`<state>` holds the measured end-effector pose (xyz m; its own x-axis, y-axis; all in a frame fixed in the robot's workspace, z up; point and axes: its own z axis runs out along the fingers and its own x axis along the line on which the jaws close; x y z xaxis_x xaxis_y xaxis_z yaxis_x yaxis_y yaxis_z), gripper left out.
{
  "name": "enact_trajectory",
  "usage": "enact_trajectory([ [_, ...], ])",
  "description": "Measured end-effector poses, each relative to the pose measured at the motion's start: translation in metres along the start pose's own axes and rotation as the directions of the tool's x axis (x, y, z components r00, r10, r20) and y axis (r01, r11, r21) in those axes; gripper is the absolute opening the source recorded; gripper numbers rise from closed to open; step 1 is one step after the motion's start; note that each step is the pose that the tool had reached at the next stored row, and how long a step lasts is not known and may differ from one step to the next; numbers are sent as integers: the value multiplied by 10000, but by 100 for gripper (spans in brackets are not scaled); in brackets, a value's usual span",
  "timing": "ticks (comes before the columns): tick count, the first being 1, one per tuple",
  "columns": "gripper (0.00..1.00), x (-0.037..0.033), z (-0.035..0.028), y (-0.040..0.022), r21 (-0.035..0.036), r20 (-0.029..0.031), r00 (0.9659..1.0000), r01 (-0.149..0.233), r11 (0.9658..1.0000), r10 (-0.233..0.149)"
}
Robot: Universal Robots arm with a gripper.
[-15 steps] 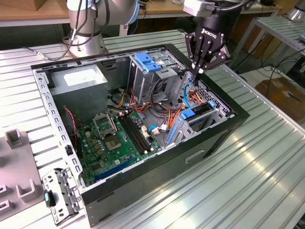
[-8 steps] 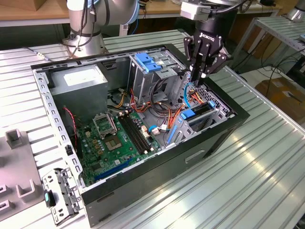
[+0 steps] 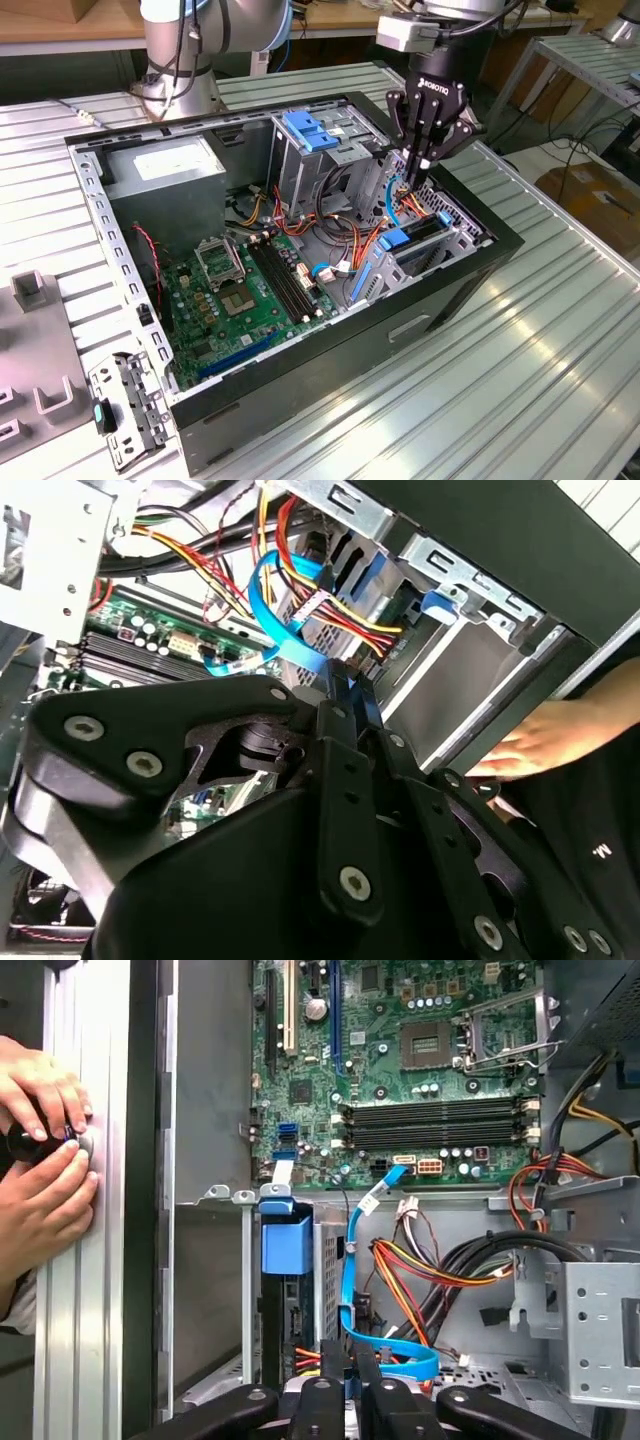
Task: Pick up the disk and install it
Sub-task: 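Insert the second disk wire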
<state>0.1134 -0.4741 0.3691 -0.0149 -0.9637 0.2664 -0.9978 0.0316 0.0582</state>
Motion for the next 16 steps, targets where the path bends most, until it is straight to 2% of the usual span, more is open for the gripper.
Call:
enact_trajectory([
  [1,16,-2,9,-1,1,-57,10000,-4,10000,4],
  [2,16,-4,16,-1,2,-88,10000,-6,10000,6],
  [6,16,-5,27,-1,5,-95,10000,-8,10000,8],
  [13,16,92,71,59,23,53,10000,53,10000,-53],
  [16,16,134,96,94,38,90,9999,94,9999,-94],
])
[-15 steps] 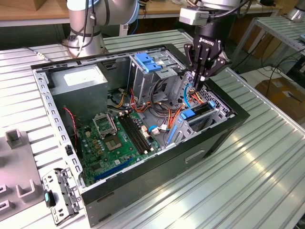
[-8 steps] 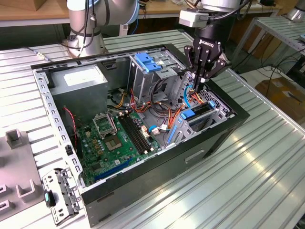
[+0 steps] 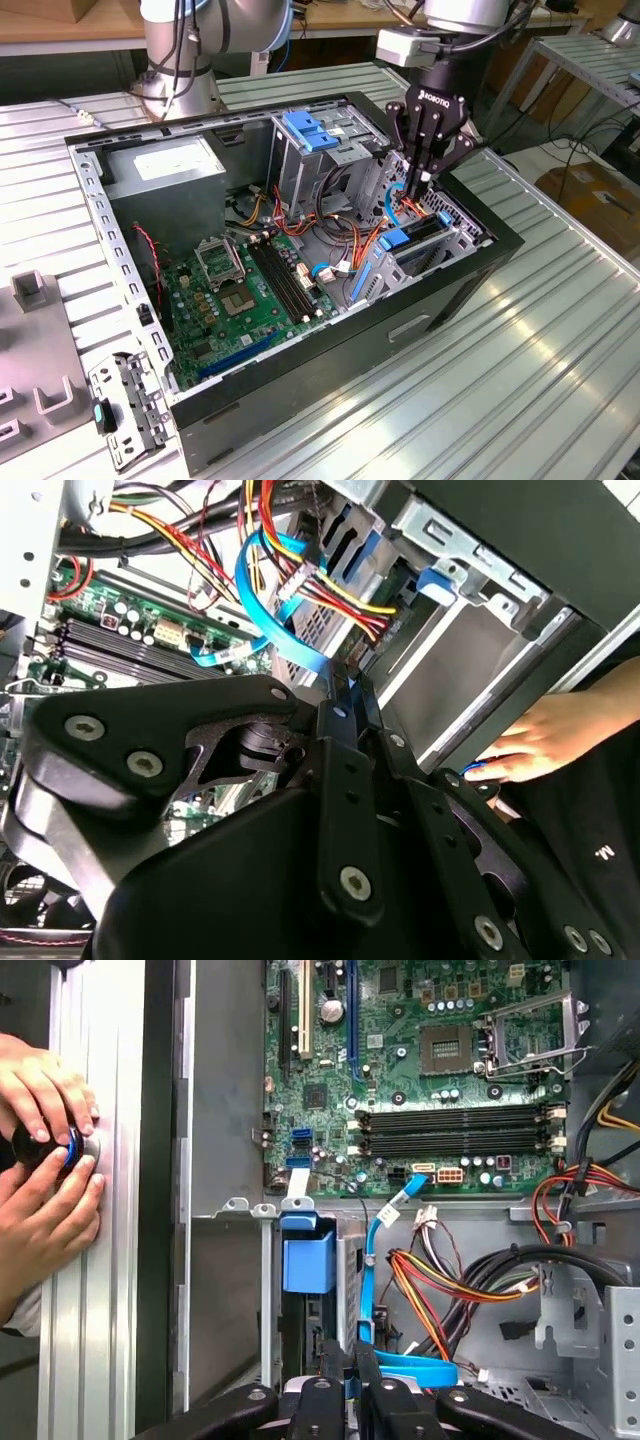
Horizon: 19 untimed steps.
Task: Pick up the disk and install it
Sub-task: 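Insert the second disk wire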
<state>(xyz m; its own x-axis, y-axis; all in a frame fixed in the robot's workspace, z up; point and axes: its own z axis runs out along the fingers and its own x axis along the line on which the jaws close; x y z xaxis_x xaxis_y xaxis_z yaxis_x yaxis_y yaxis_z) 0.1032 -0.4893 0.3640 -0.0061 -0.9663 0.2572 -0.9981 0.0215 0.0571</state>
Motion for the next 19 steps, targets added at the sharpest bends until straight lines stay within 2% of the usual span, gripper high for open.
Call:
enact_trajectory([
  [2,16,26,16,22,12,20,10000,28,10000,-28],
  [9,16,28,17,25,16,22,10000,35,10000,-35],
  [11,16,34,18,25,17,52,10000,37,10000,-37],
  [13,16,63,29,25,29,170,9998,39,10000,-40],
  [15,16,113,47,25,52,332,9994,43,10000,-44],
  [16,16,140,57,25,74,449,9990,43,10000,-47],
  [19,16,173,68,38,161,678,9977,31,9999,-42],
])
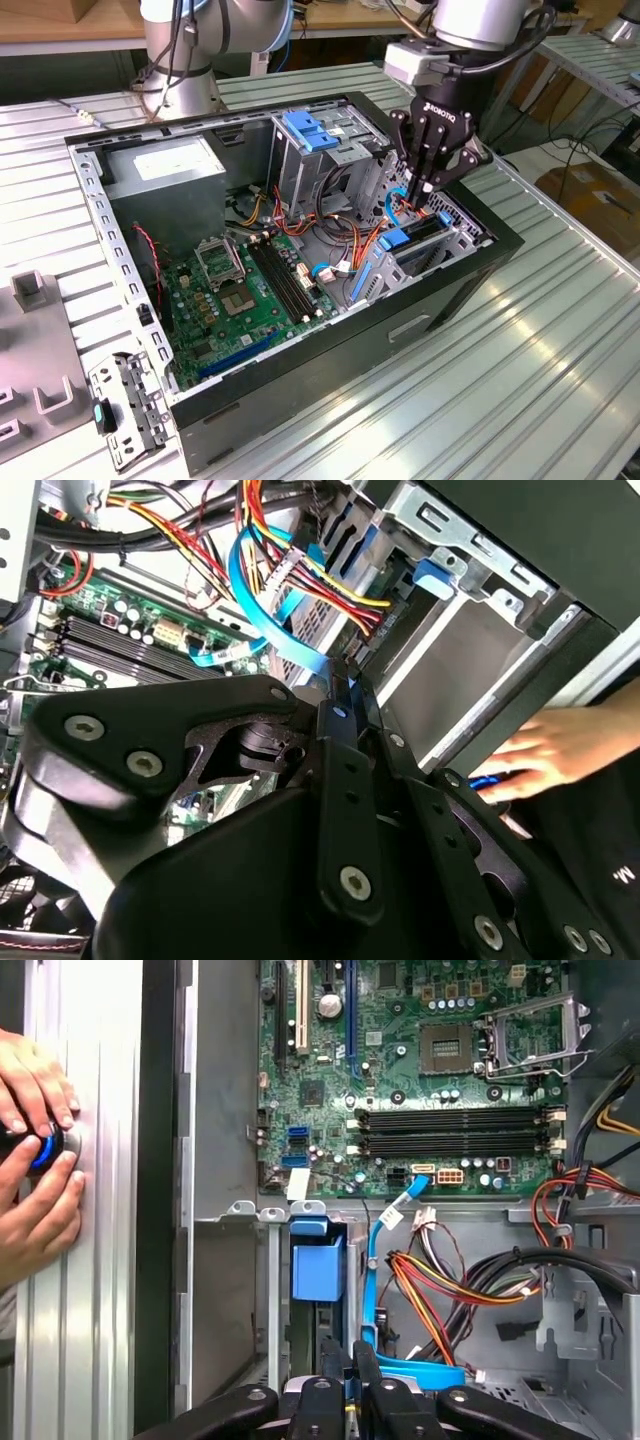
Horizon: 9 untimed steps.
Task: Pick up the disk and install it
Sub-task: 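Insert the second disk wire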
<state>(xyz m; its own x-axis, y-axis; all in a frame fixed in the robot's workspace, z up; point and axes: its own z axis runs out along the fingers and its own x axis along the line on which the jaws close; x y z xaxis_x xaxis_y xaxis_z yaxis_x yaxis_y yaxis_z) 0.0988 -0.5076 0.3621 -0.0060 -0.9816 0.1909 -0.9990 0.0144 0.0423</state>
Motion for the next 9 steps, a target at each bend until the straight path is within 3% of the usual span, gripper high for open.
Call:
enact_trajectory([
  [2,16,11,4,15,109,102,9999,-17,9999,16],
  [4,16,19,7,34,269,154,9999,-47,9996,42],
  [6,16,26,12,54,452,196,9998,-83,9989,74],
  [7,16,34,16,74,602,233,9997,-112,9981,99],
  [9,16,49,24,100,775,275,9995,-147,9969,126],
])
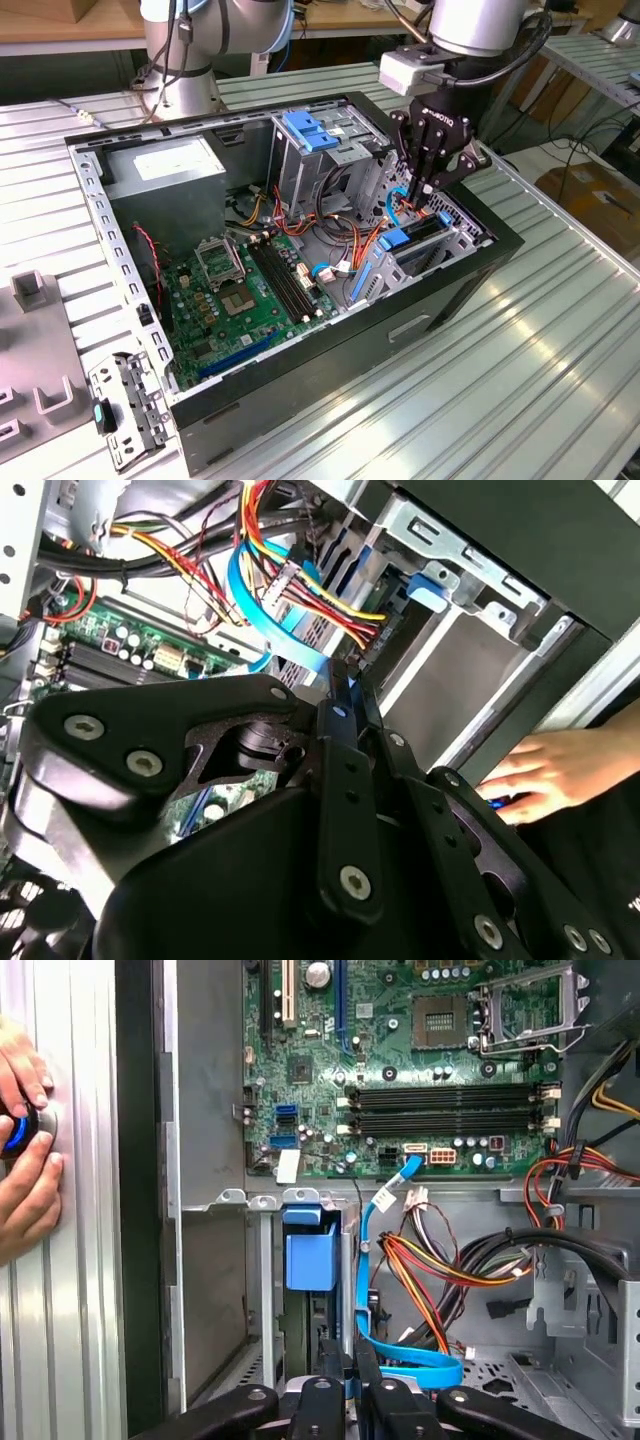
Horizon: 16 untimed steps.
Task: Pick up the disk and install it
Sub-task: 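Insert the second disk wire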
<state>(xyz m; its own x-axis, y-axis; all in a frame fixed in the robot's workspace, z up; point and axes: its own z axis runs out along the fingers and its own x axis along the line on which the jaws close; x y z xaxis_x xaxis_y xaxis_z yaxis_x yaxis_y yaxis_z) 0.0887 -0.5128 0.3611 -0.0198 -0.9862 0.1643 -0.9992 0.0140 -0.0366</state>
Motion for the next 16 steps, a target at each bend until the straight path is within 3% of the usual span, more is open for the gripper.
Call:
enact_trajectory([
  [1,16,14,4,26,144,43,10000,-25,9999,25],
  [2,16,22,6,52,225,105,9999,-43,9997,41],
  [6,16,40,11,112,381,313,9995,-83,9992,72],
  [7,16,47,13,121,406,362,9993,-92,9991,77],
  [10,16,102,37,127,418,427,9991,-98,9991,80],
  [12,16,153,53,131,431,515,9986,-108,9990,86],
  [16,16,237,76,135,442,871,9962,-138,9989,100],
])
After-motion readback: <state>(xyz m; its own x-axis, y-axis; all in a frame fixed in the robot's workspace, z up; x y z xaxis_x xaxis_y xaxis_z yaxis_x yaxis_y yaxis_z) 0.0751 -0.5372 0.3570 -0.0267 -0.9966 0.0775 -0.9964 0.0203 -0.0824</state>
